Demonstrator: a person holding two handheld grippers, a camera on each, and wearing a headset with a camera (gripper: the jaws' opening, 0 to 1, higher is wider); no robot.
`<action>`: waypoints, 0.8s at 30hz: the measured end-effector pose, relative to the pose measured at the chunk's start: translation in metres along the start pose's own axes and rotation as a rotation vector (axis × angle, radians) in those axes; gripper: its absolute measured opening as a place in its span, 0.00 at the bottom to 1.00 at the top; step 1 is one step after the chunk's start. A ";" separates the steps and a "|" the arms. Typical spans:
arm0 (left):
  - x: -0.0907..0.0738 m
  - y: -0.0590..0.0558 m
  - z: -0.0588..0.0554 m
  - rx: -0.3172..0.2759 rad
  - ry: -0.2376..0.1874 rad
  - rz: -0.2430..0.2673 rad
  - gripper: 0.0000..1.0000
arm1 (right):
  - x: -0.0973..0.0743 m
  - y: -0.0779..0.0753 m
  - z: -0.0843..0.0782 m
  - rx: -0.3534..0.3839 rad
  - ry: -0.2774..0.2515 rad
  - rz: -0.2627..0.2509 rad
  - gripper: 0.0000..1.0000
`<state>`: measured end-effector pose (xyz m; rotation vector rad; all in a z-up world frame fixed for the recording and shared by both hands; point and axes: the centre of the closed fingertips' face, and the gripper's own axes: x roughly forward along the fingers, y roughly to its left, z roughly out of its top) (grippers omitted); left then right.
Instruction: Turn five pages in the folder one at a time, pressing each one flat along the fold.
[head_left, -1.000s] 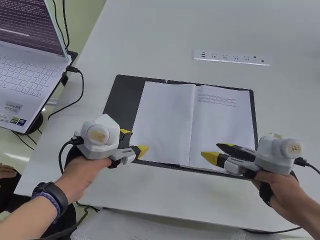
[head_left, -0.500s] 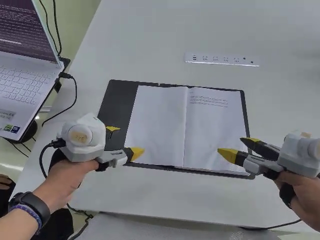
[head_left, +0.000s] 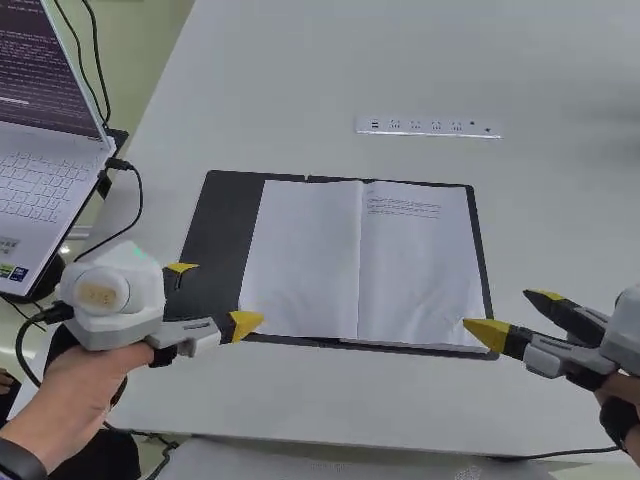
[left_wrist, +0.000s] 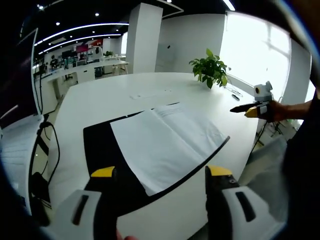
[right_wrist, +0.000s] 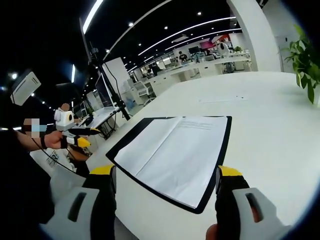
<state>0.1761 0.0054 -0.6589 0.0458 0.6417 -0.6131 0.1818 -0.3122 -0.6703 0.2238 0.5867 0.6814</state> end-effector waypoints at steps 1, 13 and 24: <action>-0.002 0.000 -0.001 -0.004 0.000 0.002 0.73 | -0.003 0.003 0.000 -0.001 -0.004 -0.005 0.83; -0.011 0.003 -0.001 -0.023 -0.013 0.025 0.75 | -0.014 0.013 -0.003 -0.015 0.010 -0.016 0.85; -0.001 -0.003 0.015 -0.015 -0.033 0.005 0.74 | -0.017 0.013 -0.008 -0.008 0.017 -0.019 0.85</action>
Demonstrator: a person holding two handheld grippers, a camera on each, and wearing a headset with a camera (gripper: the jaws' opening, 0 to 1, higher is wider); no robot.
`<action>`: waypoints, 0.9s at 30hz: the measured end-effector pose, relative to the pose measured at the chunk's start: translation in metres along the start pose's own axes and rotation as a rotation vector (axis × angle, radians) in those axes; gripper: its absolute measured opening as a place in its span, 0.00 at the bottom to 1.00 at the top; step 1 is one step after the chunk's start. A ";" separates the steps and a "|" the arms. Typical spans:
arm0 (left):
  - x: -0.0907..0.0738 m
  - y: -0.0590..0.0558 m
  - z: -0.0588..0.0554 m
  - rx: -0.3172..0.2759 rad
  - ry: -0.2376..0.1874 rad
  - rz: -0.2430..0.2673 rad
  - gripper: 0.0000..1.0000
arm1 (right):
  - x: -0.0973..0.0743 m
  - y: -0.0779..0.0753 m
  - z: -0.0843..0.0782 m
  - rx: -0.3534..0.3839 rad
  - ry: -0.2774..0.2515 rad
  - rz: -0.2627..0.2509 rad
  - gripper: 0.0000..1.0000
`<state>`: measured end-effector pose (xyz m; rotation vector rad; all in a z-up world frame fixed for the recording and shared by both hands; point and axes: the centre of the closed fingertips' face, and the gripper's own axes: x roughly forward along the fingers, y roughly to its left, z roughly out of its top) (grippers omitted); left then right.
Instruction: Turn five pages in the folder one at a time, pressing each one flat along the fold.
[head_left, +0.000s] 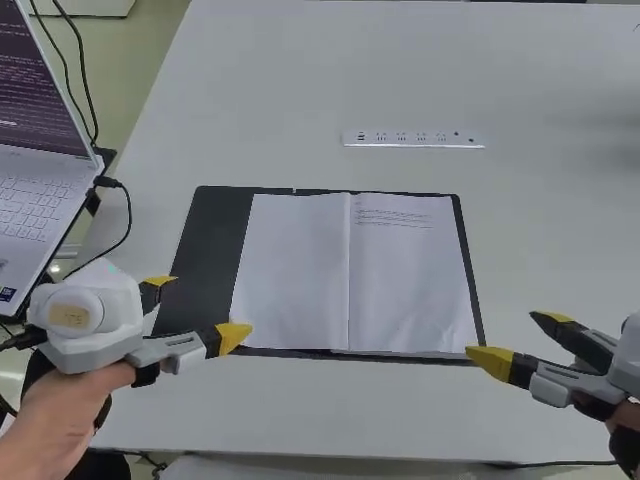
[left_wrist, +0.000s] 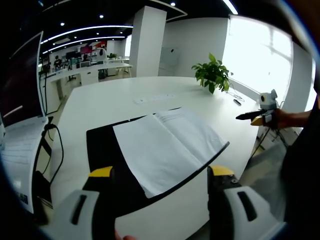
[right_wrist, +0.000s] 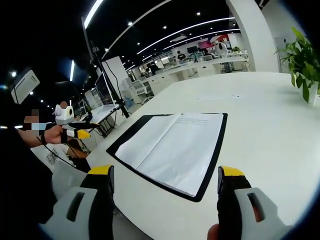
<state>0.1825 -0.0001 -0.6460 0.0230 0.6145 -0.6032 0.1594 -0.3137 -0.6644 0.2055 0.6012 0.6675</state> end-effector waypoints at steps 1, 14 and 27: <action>0.002 -0.002 0.003 0.005 -0.002 -0.005 0.74 | 0.000 0.000 0.000 0.000 0.000 -0.002 0.85; 0.042 -0.037 0.034 0.062 -0.016 -0.112 0.74 | -0.005 -0.005 -0.003 0.019 -0.017 -0.021 0.85; 0.092 -0.079 0.063 0.160 -0.001 -0.218 0.72 | -0.009 -0.013 -0.007 0.038 -0.028 -0.029 0.85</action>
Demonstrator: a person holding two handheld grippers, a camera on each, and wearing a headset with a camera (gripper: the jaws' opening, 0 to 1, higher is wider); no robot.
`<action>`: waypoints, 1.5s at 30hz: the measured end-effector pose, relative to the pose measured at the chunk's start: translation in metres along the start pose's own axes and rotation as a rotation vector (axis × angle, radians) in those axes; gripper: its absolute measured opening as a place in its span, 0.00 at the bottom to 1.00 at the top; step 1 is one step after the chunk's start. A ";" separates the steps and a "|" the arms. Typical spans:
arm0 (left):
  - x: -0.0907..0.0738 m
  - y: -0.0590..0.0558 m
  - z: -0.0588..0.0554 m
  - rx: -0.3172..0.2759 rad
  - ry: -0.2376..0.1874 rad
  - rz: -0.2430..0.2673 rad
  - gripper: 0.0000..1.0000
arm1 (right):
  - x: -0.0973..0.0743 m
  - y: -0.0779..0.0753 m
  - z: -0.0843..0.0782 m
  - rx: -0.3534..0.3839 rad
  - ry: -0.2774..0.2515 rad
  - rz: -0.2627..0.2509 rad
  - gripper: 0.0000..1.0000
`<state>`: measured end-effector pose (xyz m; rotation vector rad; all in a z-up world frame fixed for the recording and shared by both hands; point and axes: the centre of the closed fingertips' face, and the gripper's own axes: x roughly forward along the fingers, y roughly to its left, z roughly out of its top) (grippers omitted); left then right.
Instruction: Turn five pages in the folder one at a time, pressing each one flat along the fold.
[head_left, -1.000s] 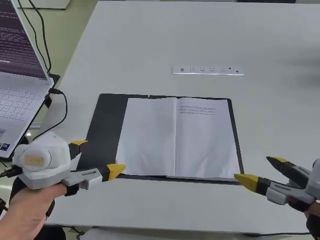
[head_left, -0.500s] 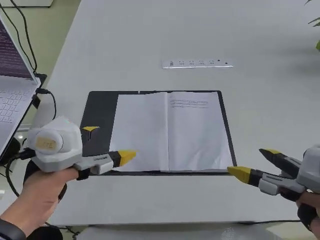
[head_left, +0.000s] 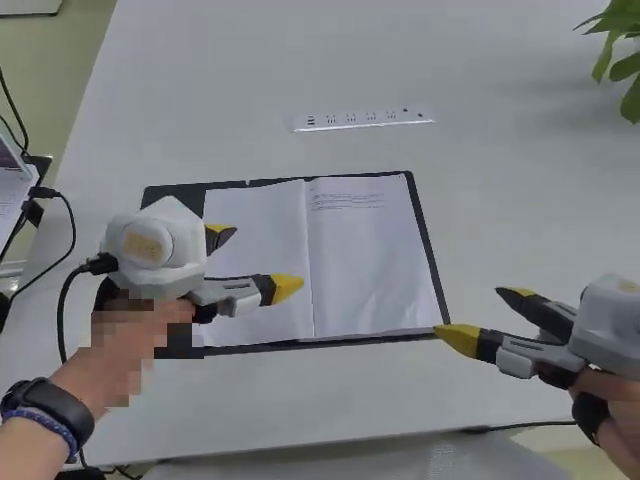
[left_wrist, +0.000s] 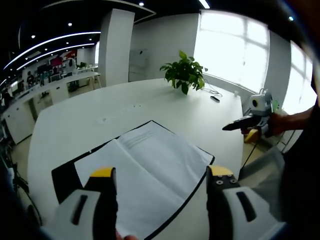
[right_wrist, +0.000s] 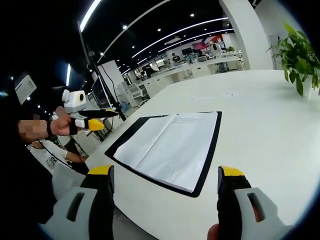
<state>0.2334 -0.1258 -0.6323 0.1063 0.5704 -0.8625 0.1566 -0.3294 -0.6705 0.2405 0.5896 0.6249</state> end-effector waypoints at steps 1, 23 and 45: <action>0.003 -0.002 0.002 0.002 -0.002 -0.005 0.72 | 0.000 0.000 0.000 0.001 -0.001 0.000 0.85; 0.106 -0.066 0.016 0.079 0.049 -0.156 0.71 | -0.003 0.004 0.005 0.010 -0.005 0.028 0.85; 0.180 -0.109 -0.035 0.174 0.185 -0.192 0.71 | -0.016 -0.014 -0.014 0.062 0.010 0.014 0.83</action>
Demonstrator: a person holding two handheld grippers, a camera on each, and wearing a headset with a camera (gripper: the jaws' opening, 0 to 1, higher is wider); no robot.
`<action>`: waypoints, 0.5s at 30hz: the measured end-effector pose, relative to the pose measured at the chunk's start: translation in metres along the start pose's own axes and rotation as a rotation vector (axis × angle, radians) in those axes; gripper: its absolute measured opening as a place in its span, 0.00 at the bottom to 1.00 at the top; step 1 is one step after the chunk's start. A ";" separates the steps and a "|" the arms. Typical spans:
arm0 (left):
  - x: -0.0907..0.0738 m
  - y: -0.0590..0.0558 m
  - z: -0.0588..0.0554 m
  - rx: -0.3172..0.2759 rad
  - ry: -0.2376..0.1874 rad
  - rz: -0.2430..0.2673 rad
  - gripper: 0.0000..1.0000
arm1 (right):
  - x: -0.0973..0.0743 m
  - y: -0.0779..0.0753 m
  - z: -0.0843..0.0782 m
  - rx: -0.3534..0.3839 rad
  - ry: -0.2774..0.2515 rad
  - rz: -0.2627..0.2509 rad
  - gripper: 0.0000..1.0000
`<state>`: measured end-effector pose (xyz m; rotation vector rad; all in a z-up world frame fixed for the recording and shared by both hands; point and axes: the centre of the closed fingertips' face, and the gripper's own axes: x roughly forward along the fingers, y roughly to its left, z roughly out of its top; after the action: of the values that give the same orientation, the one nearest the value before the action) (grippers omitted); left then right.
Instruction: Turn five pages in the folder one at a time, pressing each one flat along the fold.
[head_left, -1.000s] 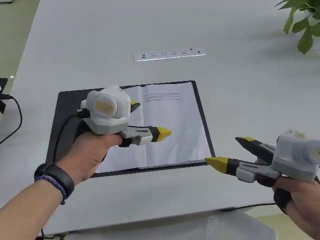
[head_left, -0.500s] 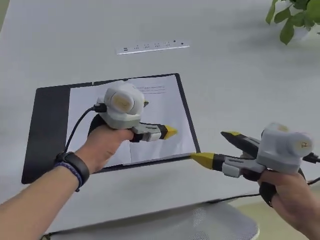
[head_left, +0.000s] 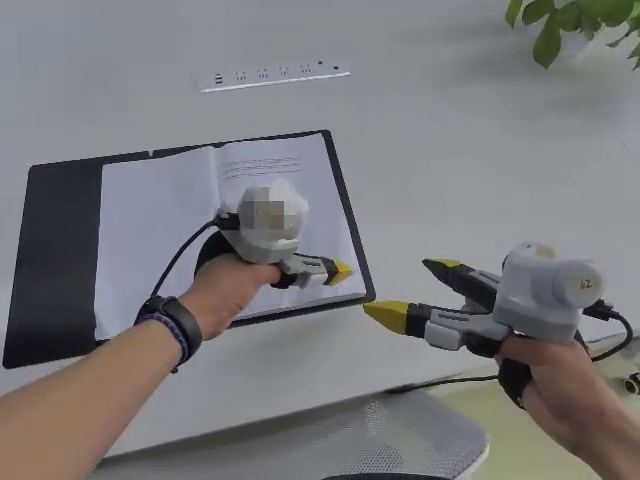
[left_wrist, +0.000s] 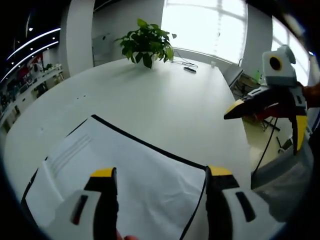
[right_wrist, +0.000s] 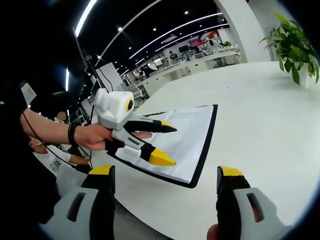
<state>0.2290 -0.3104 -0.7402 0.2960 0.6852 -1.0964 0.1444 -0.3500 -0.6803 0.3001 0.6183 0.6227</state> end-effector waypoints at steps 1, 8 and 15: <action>0.004 -0.001 -0.004 0.006 0.012 0.005 0.71 | 0.000 -0.002 0.000 0.004 -0.001 0.000 0.83; 0.022 -0.003 -0.016 0.014 0.038 0.018 0.72 | -0.001 -0.005 0.000 0.011 -0.009 -0.001 0.83; 0.031 -0.006 -0.027 0.045 0.071 0.026 0.72 | -0.001 -0.010 -0.004 0.018 0.002 -0.001 0.82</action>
<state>0.2223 -0.3207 -0.7805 0.3832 0.7180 -1.0814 0.1453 -0.3578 -0.6876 0.3154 0.6265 0.6169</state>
